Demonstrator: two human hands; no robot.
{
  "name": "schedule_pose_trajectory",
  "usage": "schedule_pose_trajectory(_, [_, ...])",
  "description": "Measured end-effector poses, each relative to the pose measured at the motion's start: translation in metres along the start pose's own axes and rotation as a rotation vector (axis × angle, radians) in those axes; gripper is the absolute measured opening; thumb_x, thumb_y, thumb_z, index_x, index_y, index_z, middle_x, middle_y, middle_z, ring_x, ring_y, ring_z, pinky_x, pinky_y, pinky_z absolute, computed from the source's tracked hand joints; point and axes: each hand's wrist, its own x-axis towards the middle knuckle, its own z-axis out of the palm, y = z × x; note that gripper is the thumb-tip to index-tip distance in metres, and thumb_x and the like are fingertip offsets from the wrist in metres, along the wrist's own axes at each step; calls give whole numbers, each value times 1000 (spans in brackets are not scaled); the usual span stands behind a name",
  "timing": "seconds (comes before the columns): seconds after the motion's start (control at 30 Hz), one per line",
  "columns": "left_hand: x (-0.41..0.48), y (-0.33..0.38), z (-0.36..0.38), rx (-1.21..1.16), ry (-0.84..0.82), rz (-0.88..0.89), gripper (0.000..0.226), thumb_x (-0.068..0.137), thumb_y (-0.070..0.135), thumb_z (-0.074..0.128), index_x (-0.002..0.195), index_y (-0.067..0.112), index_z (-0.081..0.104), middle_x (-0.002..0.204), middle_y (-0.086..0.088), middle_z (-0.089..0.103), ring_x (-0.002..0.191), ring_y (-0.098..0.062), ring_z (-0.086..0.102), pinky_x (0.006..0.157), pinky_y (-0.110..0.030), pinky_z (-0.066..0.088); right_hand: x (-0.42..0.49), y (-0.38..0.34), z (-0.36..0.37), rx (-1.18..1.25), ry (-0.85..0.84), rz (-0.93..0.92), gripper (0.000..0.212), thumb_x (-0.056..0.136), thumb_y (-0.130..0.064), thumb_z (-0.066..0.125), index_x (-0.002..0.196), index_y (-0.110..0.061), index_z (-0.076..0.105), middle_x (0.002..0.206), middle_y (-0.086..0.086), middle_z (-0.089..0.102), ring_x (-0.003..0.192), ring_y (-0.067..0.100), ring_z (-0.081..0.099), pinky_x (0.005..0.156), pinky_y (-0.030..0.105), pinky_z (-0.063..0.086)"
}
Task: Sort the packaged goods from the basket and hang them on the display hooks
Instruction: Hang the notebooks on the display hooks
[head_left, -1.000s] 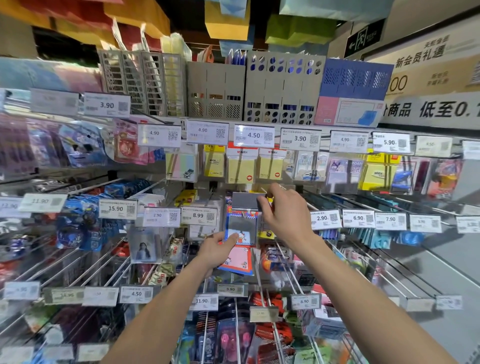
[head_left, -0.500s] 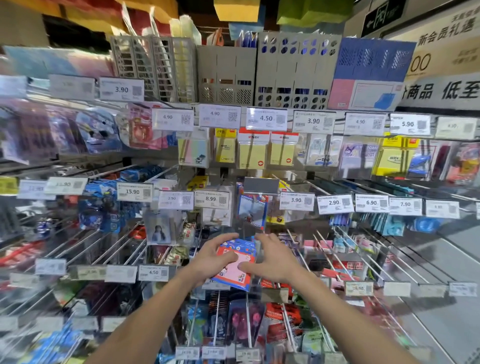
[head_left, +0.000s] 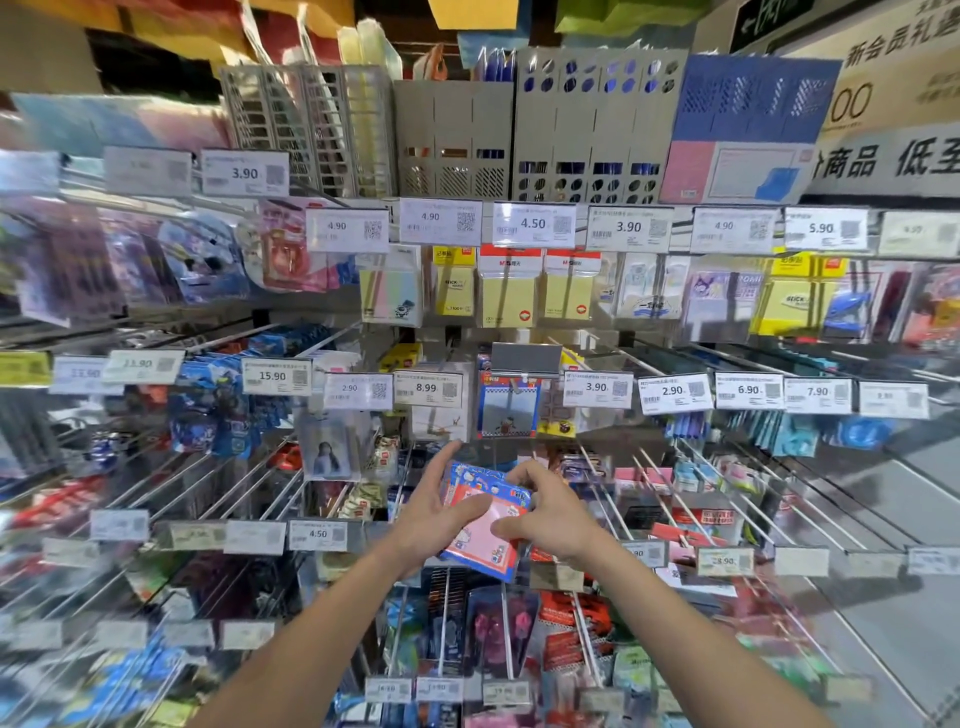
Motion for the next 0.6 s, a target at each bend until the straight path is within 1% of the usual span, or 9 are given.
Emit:
schedule_pose_trajectory(0.07, [1,1,1,-1,15,-33,64,100,21,59,147,55,32,95,-9,77,71,-29,70,61,-41,53,2,-1,0,95,28,49,36,77,-4,75,97,-15,47,100,10,67,84,34,73,59,42,51])
schedule_pose_trajectory(0.1, [2,3,2,-2,24,-44,60,102,21,51,149,52,31,93,-10,75,67,-24,66,58,-36,49,2,-3,0,138,47,77,33,82,-3,71,95,-19,45,100,12,68,82,36,73,58,39,48])
schedule_pose_trajectory(0.2, [5,4,1,-4,49,-50,54,103,15,36,147,47,36,97,-13,72,64,-20,63,52,-30,47,4,-6,-2,210,82,135,31,83,-3,66,92,-21,42,101,20,71,80,42,72,58,41,46])
schedule_pose_trajectory(0.27, [7,4,0,-11,75,-46,54,103,11,30,144,45,42,101,-14,69,65,-20,65,51,-28,48,4,-9,-2,266,113,158,28,84,4,62,93,-14,42,100,23,69,72,35,68,51,37,43])
schedule_pose_trajectory(0.37, [6,3,-1,-26,93,-46,43,107,12,32,142,35,46,113,-17,70,73,-21,69,51,-28,51,7,-11,0,328,162,187,28,82,11,61,93,-11,48,100,22,65,77,29,64,52,31,41])
schedule_pose_trajectory(0.43, [3,3,0,-28,86,-43,31,108,22,42,131,41,49,117,-18,69,72,-21,70,48,-28,49,9,-13,0,392,167,219,30,80,13,64,102,-6,54,107,23,69,84,30,68,57,33,48])
schedule_pose_trajectory(0.5, [3,1,-2,-45,78,-23,25,105,29,50,120,49,52,121,-17,67,77,-27,73,60,-38,53,11,-14,0,443,157,248,38,79,15,66,112,-2,56,109,24,70,88,32,72,63,38,52])
schedule_pose_trajectory(0.57, [3,-1,-3,-43,91,3,26,107,30,51,124,49,50,121,-16,68,85,-34,73,67,-45,54,10,-15,0,467,145,255,42,80,15,67,115,-6,57,105,21,71,86,31,73,64,38,53])
schedule_pose_trajectory(0.6, [2,-1,-3,-32,92,9,28,108,32,51,129,50,48,118,-14,70,87,-36,73,66,-46,54,9,-16,0,482,139,253,41,80,16,67,114,-6,59,102,19,73,83,29,72,63,36,53])
